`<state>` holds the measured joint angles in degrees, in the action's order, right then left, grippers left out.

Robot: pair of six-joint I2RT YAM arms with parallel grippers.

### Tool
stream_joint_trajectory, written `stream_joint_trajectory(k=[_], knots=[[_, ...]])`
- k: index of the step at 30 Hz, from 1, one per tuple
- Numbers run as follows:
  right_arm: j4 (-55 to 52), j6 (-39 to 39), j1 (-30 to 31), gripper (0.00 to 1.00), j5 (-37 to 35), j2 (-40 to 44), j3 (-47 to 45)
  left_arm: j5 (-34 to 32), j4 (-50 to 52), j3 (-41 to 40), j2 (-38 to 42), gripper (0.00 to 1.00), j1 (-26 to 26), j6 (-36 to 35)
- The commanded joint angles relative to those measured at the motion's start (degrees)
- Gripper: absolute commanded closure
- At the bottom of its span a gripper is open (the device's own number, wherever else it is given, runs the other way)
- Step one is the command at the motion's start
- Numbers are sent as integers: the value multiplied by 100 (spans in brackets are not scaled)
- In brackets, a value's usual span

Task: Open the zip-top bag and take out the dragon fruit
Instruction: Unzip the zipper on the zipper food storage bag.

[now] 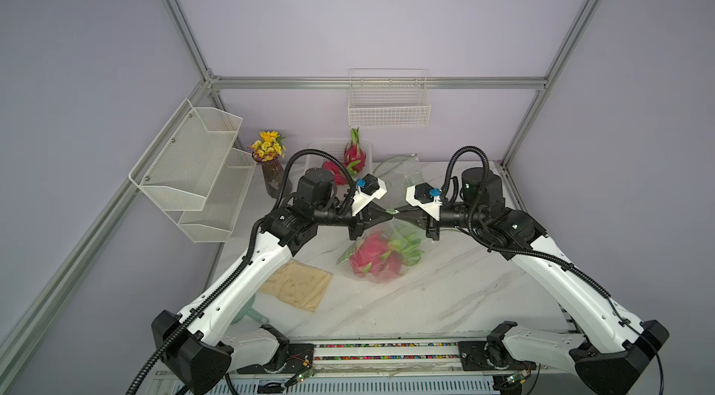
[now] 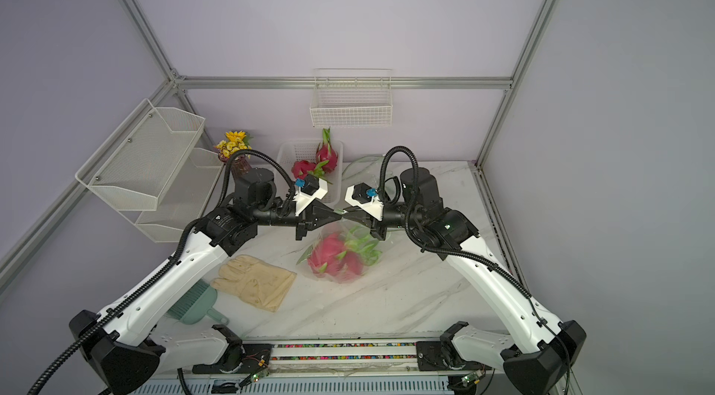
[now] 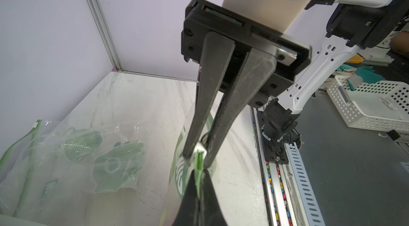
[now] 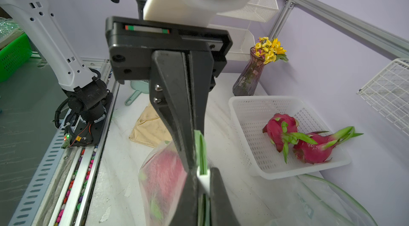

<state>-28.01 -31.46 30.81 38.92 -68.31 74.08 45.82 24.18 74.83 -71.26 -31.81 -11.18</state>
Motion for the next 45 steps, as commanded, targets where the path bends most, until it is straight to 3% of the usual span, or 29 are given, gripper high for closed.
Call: stream_joint_trajectory(k=[1,15,35,45], knots=[[-424,-176,-245,100,-369,56,-236,225,-497,301,551,100,166,46],[-412,-238,-524,100,-324,-76,-365,-310,-338,760,883,100,855,378],[-310,-343,-1182,100,-32,-129,-486,-3394,369,1135,1546,100,1340,397],[-284,-368,-1344,100,-68,-130,-541,-3842,626,1428,1485,100,1369,363]])
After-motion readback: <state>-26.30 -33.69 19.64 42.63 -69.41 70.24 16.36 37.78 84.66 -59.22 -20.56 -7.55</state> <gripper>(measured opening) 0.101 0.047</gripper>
